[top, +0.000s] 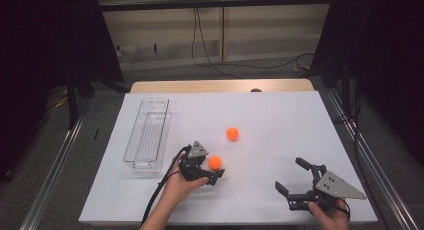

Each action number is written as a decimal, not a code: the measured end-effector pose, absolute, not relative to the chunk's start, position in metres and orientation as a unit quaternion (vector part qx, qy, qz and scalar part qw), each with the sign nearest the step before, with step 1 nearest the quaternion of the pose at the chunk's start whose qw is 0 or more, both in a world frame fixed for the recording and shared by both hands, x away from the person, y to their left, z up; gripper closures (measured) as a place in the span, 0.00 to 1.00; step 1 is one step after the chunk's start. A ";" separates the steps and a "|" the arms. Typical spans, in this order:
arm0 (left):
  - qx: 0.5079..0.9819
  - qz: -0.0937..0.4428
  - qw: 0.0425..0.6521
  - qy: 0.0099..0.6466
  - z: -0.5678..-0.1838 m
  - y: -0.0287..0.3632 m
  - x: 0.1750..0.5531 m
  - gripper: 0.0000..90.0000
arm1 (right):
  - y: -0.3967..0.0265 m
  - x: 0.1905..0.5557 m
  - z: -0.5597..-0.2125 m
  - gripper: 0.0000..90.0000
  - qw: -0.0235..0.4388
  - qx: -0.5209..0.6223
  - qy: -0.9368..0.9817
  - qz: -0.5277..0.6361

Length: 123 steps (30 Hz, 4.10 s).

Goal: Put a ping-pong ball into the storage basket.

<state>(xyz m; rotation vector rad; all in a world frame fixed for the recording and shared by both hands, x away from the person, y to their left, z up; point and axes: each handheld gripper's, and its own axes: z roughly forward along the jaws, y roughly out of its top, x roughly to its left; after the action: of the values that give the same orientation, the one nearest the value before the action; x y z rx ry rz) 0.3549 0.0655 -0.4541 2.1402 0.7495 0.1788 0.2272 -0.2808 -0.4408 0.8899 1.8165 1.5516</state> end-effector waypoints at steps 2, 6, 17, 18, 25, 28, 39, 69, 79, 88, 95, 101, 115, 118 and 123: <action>0.853 0.069 0.421 0.302 -0.454 0.064 0.356 0.14 | -0.281 0.227 -0.441 0.02 0.292 0.334 0.681 0.582; 0.852 0.069 0.416 0.309 -0.455 0.064 0.358 0.17 | -0.281 0.227 -0.441 0.02 0.292 0.335 0.681 0.582; 0.851 0.071 0.415 0.314 -0.454 0.065 0.361 0.25 | -0.281 0.227 -0.441 0.02 0.292 0.334 0.682 0.582; 0.851 0.071 0.414 0.314 -0.454 0.065 0.362 0.25 | -0.281 0.227 -0.441 0.02 0.292 0.334 0.681 0.582; 0.857 0.066 0.409 0.307 -0.456 0.062 0.362 0.30 | -0.281 0.228 -0.441 0.02 0.292 0.335 0.681 0.582; 0.859 0.062 0.407 0.305 -0.456 0.062 0.362 0.32 | -0.281 0.228 -0.441 0.02 0.291 0.335 0.681 0.582; 0.859 0.060 0.406 0.306 -0.455 0.063 0.363 0.39 | -0.281 0.228 -0.441 0.02 0.292 0.334 0.681 0.582; 0.862 0.058 0.399 0.307 -0.454 0.064 0.363 0.50 | -0.281 0.228 -0.441 0.02 0.293 0.333 0.681 0.582; 0.859 0.052 0.402 0.312 -0.453 0.064 0.363 0.54 | -0.280 0.228 -0.441 0.02 0.292 0.332 0.683 0.582; 0.855 0.051 0.405 0.319 -0.451 0.067 0.364 0.56 | -0.280 0.228 -0.441 0.02 0.292 0.333 0.682 0.582; 0.850 0.049 0.414 0.322 -0.448 0.069 0.364 0.56 | -0.279 0.228 -0.441 0.02 0.291 0.332 0.683 0.582; 0.846 0.047 0.421 0.325 -0.446 0.071 0.364 0.56 | -0.280 0.228 -0.441 0.02 0.291 0.333 0.682 0.583; 0.837 0.046 0.433 0.332 -0.438 0.078 0.364 0.56 | -0.279 0.228 -0.441 0.02 0.291 0.332 0.682 0.583; 0.834 0.047 0.437 0.334 -0.436 0.079 0.364 0.56 | -0.279 0.228 -0.441 0.02 0.291 0.332 0.682 0.583; 0.831 0.046 0.441 0.337 -0.434 0.081 0.364 0.56 | -0.279 0.228 -0.441 0.02 0.290 0.332 0.682 0.583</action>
<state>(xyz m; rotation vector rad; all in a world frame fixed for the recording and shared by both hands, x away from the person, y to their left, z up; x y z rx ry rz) 0.3644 0.0806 -0.4339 2.0624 0.8364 0.1143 0.2278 -0.2793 -0.4408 0.8867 1.8183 1.5561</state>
